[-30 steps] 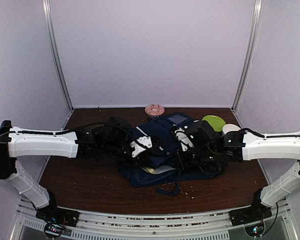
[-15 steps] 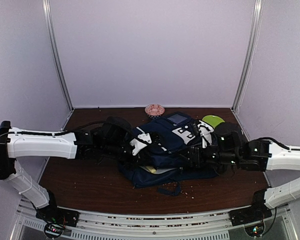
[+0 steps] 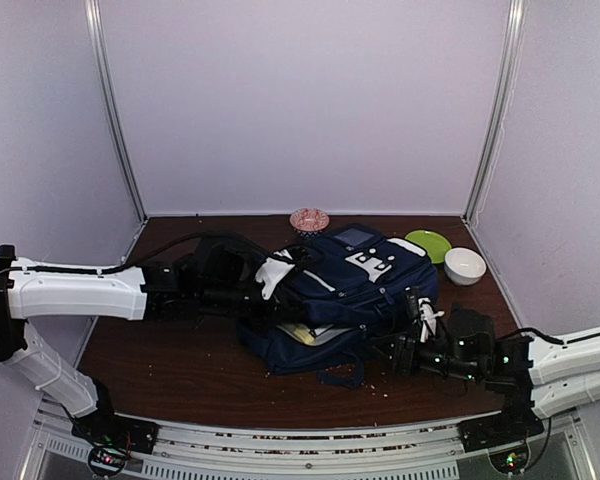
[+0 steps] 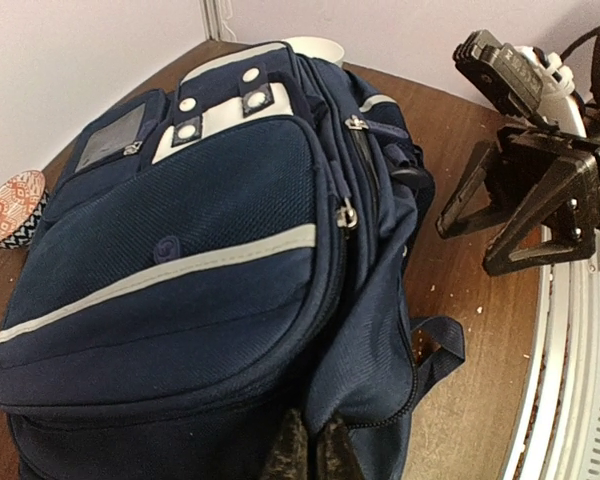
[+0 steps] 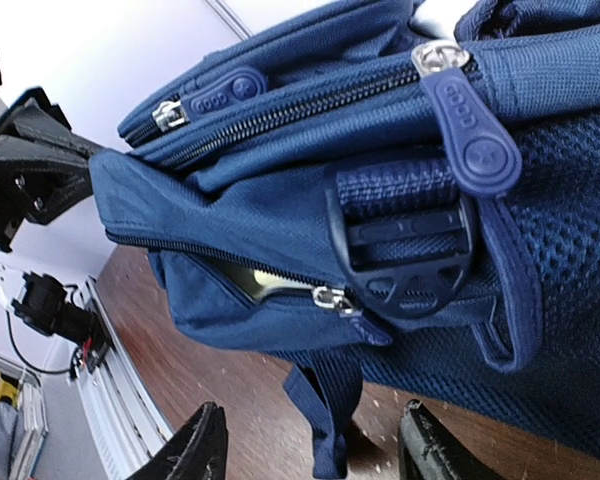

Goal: Pack the student bag
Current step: Zip the student bag at the center of the board.

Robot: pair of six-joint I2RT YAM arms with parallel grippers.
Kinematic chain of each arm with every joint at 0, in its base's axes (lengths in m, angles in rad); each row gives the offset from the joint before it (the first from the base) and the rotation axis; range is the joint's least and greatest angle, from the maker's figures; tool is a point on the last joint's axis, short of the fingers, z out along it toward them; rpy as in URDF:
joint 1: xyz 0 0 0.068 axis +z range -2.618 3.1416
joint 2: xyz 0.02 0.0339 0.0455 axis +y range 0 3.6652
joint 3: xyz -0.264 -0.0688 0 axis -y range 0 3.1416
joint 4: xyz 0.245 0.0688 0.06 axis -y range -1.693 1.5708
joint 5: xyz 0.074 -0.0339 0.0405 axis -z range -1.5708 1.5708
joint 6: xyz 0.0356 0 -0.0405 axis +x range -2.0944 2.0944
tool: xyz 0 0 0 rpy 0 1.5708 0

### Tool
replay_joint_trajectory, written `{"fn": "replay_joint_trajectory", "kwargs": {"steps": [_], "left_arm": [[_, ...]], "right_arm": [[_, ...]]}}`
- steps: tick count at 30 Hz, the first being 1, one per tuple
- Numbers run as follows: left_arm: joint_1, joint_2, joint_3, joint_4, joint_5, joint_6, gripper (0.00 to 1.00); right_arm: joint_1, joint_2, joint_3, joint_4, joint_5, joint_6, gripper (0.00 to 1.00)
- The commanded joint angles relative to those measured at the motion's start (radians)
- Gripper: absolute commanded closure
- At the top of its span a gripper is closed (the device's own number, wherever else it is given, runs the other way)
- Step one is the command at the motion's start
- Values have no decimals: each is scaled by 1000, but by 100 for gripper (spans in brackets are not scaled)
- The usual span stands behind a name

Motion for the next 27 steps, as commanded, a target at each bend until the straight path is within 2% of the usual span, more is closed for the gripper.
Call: {"fn": "replay_joint_trajectory", "kwargs": {"steps": [1, 7, 18, 22, 27], "left_arm": [[-3, -73, 17, 160, -17, -59, 100], [-28, -71, 27, 125, -34, -51, 100], [-41, -70, 17, 114, -43, -50, 100], [-41, -71, 19, 113, -45, -48, 100], [-41, -63, 15, 109, -54, -47, 100]], "right_arm": [[2, 69, -2, 219, 57, 27, 41], [-8, 211, 19, 314, 67, 41, 42], [-40, 327, 75, 327, 61, 15, 43], [-43, 358, 96, 343, 10, -9, 51], [-42, 344, 67, 442, -110, -27, 59]]}}
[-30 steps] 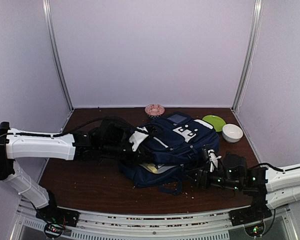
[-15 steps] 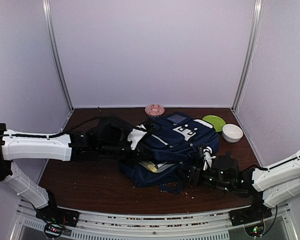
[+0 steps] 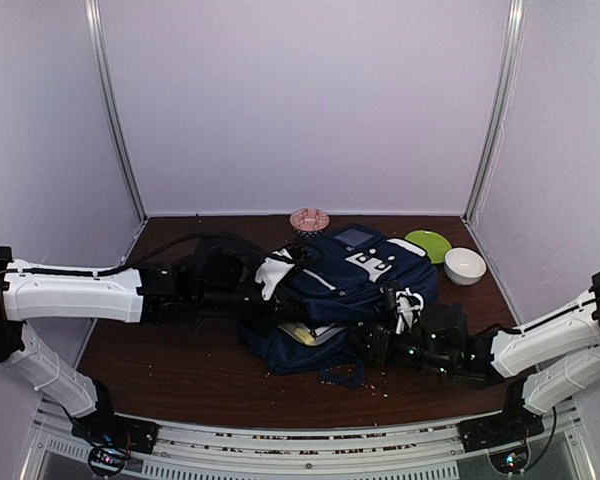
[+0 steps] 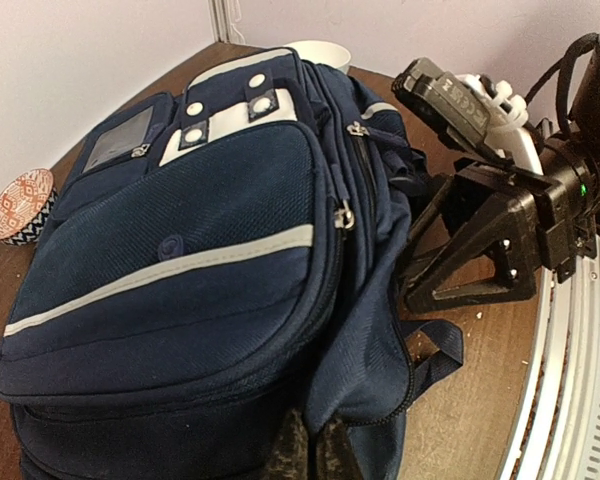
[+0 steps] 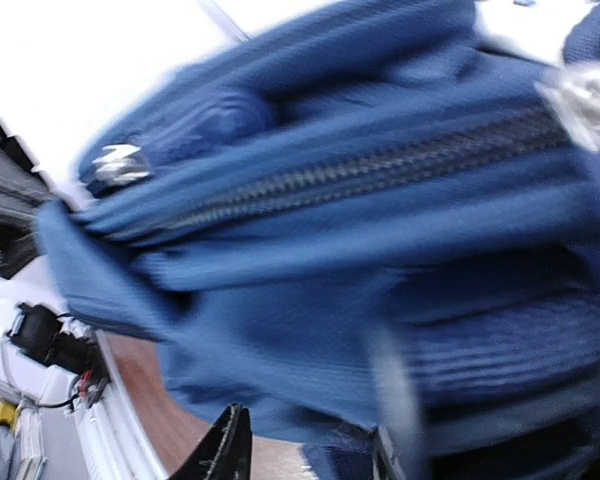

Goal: Pack the student bag
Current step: Zip the student bag at the center of the board.

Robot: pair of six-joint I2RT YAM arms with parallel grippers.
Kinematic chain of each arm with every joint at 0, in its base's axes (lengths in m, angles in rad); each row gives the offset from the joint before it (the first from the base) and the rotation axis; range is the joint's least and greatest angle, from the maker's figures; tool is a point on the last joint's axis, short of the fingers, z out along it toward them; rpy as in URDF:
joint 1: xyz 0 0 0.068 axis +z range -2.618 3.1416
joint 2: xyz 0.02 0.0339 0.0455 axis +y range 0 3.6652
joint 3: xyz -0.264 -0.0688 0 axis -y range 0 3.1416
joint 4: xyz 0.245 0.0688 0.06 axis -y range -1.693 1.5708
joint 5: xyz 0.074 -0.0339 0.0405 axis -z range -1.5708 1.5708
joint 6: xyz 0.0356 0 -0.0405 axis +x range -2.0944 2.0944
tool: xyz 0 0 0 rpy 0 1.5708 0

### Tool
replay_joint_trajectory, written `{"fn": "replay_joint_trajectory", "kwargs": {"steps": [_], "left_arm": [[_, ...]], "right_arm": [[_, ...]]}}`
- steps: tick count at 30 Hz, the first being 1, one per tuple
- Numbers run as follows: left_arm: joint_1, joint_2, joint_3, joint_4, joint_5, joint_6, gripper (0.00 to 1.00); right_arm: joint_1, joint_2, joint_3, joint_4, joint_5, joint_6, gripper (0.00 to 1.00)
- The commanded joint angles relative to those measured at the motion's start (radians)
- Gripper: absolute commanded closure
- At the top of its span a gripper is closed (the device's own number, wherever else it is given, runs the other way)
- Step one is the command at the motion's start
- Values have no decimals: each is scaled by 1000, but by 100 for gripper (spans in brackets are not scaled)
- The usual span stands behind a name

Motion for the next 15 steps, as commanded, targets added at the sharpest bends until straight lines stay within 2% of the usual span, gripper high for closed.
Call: {"fn": "replay_joint_trajectory", "kwargs": {"steps": [1, 4, 6, 9, 15], "left_arm": [[-10, -44, 13, 114, -6, -21, 100], [-10, -36, 11, 108, -16, -19, 100], [-10, -32, 11, 105, -22, -16, 100], [-10, -28, 14, 101, -31, -11, 100], [-10, -34, 17, 97, -47, -10, 100]], "right_arm": [[-4, -24, -12, 125, -141, -30, 60], [-2, -71, -23, 130, -276, -39, 60], [1, -110, -31, 68, -304, -53, 59], [-1, -184, -66, -81, -167, -52, 58], [-30, -229, -128, -128, -63, 24, 58]]}}
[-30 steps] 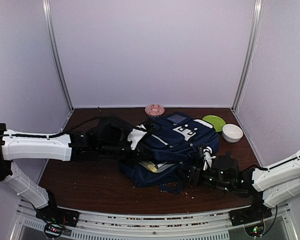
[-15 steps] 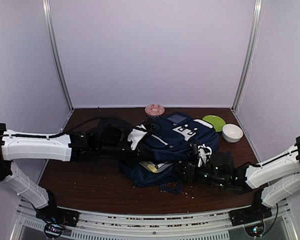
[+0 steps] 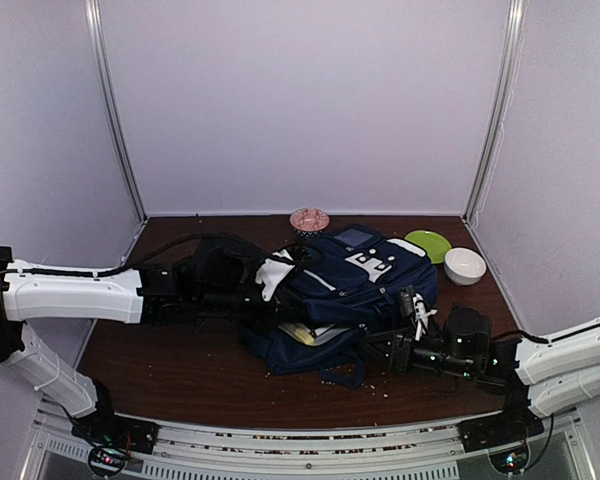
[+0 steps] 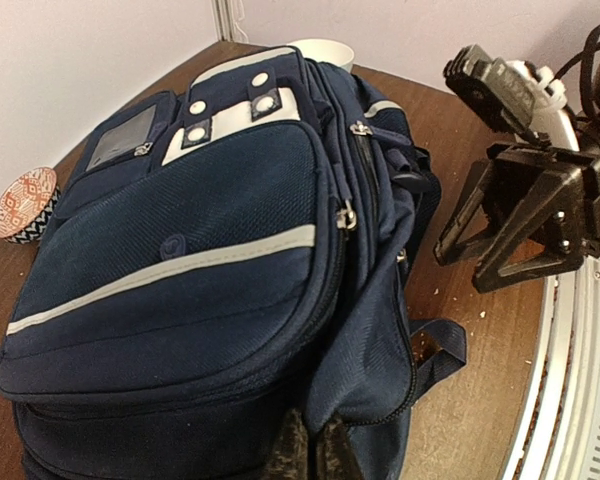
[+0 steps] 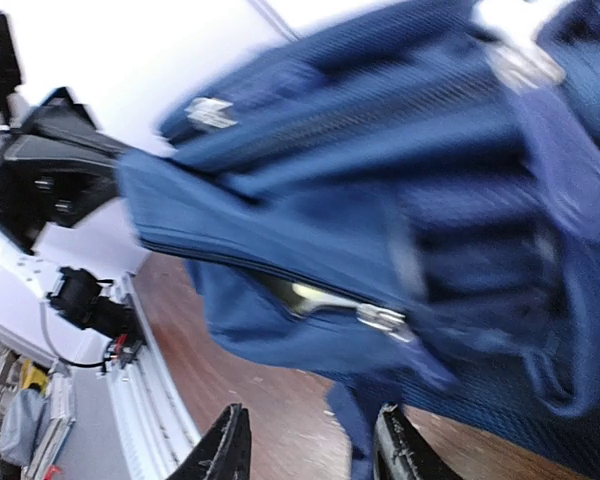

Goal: Pack the student bag
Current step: Zip the student bag at the center of the board.

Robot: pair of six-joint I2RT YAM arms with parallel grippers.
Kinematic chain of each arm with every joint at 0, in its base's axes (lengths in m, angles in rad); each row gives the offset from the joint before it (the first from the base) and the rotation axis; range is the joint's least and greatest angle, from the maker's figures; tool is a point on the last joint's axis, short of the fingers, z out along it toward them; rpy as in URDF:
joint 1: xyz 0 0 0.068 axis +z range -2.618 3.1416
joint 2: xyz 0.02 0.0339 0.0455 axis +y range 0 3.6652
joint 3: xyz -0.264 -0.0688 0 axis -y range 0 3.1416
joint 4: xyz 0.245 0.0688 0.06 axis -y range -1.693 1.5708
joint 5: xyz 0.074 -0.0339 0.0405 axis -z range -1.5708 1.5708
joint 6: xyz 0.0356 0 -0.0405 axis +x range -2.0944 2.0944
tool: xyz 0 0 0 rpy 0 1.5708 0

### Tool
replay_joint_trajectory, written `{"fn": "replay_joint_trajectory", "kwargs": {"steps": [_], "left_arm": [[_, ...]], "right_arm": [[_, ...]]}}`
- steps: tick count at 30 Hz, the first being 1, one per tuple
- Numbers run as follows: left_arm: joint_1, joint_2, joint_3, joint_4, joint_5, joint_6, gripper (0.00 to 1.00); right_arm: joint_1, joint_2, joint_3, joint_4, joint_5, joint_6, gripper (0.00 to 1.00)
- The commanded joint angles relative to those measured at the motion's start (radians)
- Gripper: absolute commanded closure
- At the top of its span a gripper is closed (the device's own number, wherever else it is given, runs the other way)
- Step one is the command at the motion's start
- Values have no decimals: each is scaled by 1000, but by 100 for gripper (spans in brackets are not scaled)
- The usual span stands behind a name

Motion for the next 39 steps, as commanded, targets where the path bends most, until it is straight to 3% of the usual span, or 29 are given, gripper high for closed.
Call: {"fn": "replay_joint_trajectory", "kwargs": {"steps": [1, 7, 11, 18, 28, 39], "left_arm": [[-5, -34, 18, 99, -20, -11, 100], [-5, -35, 22, 92, -16, -13, 100], [-6, -41, 16, 89, -13, -15, 100], [-6, -54, 17, 84, 3, -15, 100], [-14, -43, 35, 82, 12, -16, 100], [-15, -37, 36, 73, 2, -15, 100]], "right_arm": [[-18, 10, -32, -59, 83, 57, 58], [-24, 86, -47, 64, 103, 108, 60], [-28, 119, -23, 96, 89, 47, 59], [-97, 202, -4, 188, 13, 1, 59], [-100, 312, 56, 304, -89, 9, 60], [-99, 284, 27, 294, -82, 8, 74]]}}
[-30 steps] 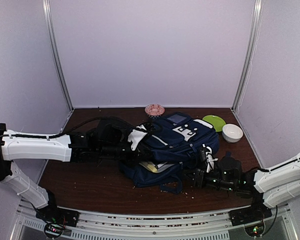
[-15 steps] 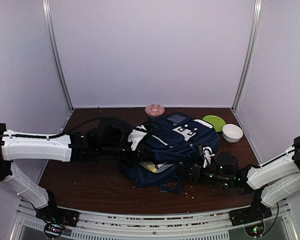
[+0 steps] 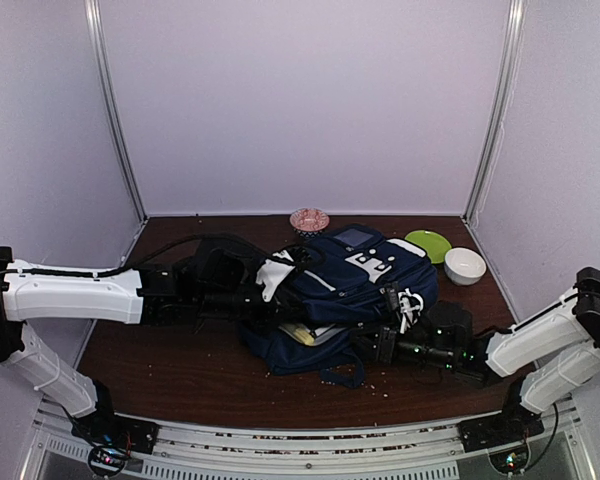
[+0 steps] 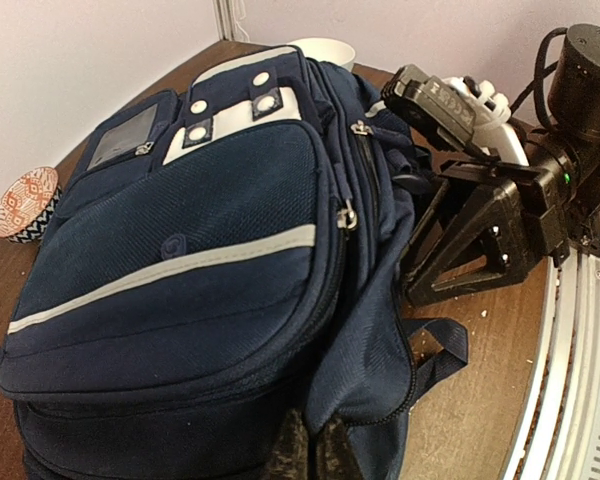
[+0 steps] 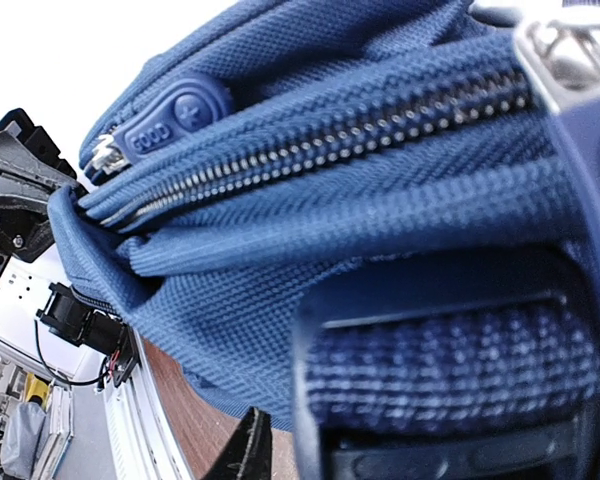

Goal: Pack the student bag
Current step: Zip the student bag at the center of the board.

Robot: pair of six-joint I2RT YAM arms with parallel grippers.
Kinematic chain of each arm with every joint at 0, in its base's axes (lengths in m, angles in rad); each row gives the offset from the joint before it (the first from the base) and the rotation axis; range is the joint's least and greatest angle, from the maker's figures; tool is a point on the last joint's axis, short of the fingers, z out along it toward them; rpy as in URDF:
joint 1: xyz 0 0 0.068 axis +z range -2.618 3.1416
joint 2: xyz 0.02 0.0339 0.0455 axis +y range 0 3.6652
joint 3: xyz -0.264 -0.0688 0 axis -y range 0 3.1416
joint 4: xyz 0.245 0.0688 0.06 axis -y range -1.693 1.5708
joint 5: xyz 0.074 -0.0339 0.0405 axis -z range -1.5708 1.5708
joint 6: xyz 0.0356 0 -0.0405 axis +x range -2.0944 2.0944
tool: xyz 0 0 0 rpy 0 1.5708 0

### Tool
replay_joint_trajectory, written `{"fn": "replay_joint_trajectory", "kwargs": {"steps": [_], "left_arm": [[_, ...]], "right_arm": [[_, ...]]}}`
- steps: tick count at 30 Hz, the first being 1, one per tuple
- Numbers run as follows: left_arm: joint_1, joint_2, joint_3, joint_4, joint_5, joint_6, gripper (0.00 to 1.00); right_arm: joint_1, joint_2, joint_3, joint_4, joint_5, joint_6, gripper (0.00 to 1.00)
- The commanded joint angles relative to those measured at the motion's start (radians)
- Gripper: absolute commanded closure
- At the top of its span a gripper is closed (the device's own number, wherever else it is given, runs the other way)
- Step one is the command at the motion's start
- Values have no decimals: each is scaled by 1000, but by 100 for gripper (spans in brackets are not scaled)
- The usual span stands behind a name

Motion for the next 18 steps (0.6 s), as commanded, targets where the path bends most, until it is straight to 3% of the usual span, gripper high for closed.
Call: {"fn": "replay_joint_trajectory", "kwargs": {"steps": [1, 10, 18], "left_arm": [[-9, -36, 38, 77, 1, -15, 100], [-9, -31, 41, 75, 1, -12, 100], [-9, -35, 32, 74, -7, -9, 100]], "right_arm": [[-4, -33, -11, 17, 21, -6, 76], [-4, -27, -9, 14, 35, -3, 93], [-7, -40, -43, 5, 53, 12, 100]]}}
